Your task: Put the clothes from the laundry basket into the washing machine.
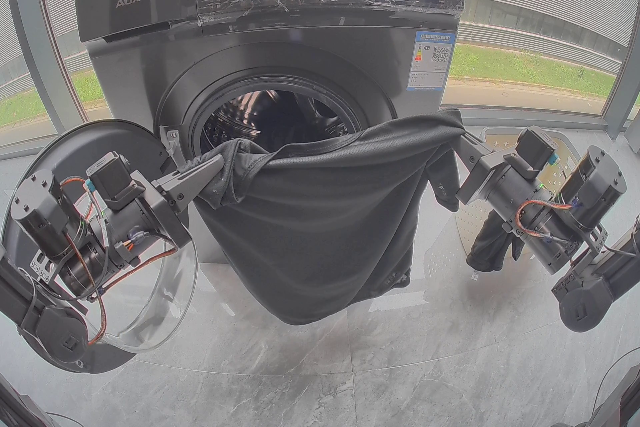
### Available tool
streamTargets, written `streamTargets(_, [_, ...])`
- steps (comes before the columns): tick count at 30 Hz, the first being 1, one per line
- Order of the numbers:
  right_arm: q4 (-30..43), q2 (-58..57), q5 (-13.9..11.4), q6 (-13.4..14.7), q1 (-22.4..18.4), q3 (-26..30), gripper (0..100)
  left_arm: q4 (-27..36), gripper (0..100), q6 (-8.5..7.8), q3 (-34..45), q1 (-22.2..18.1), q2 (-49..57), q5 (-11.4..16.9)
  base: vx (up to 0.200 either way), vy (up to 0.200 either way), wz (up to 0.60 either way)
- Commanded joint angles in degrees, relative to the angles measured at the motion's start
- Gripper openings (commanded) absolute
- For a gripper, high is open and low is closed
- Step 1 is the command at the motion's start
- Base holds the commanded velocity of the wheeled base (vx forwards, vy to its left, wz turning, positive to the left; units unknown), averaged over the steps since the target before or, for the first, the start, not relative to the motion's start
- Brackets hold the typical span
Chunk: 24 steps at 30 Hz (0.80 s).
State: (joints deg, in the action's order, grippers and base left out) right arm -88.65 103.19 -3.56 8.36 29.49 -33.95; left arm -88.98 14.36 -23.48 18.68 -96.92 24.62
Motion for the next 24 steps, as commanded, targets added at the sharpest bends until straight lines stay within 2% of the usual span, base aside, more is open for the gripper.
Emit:
streamTargets(1, [-0.03, -0.01, -0.04, -0.01, 0.04, -0.33, 0, -0.14, 0, 0.05, -0.16, -0.13, -0.29, -0.02, 0.000, 0.000, 0.00])
streamTargets(21, [-0.03, 0.34, -0.04, 0.07, 0.04, -1.12, 0, -0.05, 0, -0.03, -0.25, -1.01, -0.29, 0.60, 0.000, 0.000, 0.00])
streamTargets(22, [-0.03, 0.43, -0.04, 0.07, 0.04, -0.94, 0, -0.14, 100, -0.12, -0.25, -1.01, -0.29, 0.60, 0.000, 0.000, 0.00])
streamTargets(24, [-0.03, 0.43, -0.04, 0.07, -0.05, -0.85, 0, -0.05, 100, -0.03, -0.25, -1.19, -0.20, 0.69, 0.000, 0.000, 0.00])
